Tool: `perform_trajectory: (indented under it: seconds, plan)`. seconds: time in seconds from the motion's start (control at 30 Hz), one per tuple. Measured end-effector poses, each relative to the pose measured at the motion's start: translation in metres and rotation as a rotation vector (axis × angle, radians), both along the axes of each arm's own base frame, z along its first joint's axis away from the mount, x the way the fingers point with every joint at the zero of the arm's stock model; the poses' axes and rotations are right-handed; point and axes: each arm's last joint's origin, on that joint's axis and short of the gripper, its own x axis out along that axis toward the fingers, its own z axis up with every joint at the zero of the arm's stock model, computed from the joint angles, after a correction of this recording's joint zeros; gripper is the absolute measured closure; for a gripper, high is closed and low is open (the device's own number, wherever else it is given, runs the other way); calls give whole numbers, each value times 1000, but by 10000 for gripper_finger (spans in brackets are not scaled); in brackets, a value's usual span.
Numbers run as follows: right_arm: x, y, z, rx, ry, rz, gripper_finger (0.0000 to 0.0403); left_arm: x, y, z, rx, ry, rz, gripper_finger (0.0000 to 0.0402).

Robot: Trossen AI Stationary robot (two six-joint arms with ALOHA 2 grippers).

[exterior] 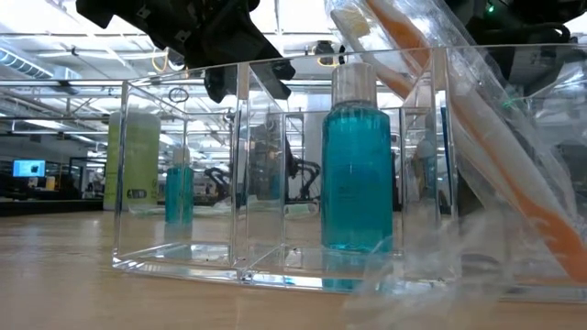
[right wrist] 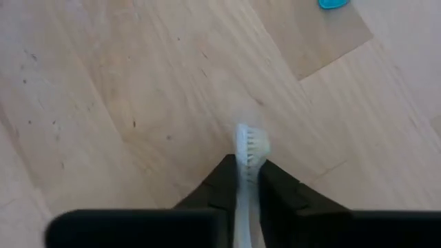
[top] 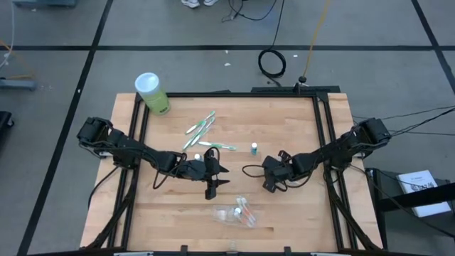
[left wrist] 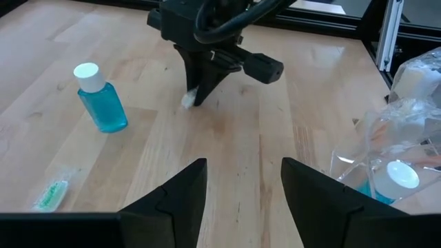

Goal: Pick & Place toothbrushing station
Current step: Put the orange toothbrush into the transparent organizer

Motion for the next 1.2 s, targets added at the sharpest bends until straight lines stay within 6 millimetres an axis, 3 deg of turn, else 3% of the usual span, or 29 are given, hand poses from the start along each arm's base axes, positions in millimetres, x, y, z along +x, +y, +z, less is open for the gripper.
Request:
perform_trajectory:
  seconds: [0.17, 0.37, 0.73, 0.97, 1.2]
  plan:
    - [4, 1, 12, 18, -85, 51, 385, 0, 0, 0, -1, 0, 1, 206]
    - [8, 9, 42, 79, -302, 147, 390, 0, 0, 0, -1, 0, 1, 206]
    - [22, 66, 125, 146, -1110, 510, 389, 0, 0, 0, -1, -2, 1, 206]
    - [16, 96, 145, 152, -1422, 631, 389, 0, 0, 0, -3, -3, 2, 206]
    - [23, 108, 137, 190, -1604, 597, 389, 0, 0, 0, -6, -4, 4, 206]
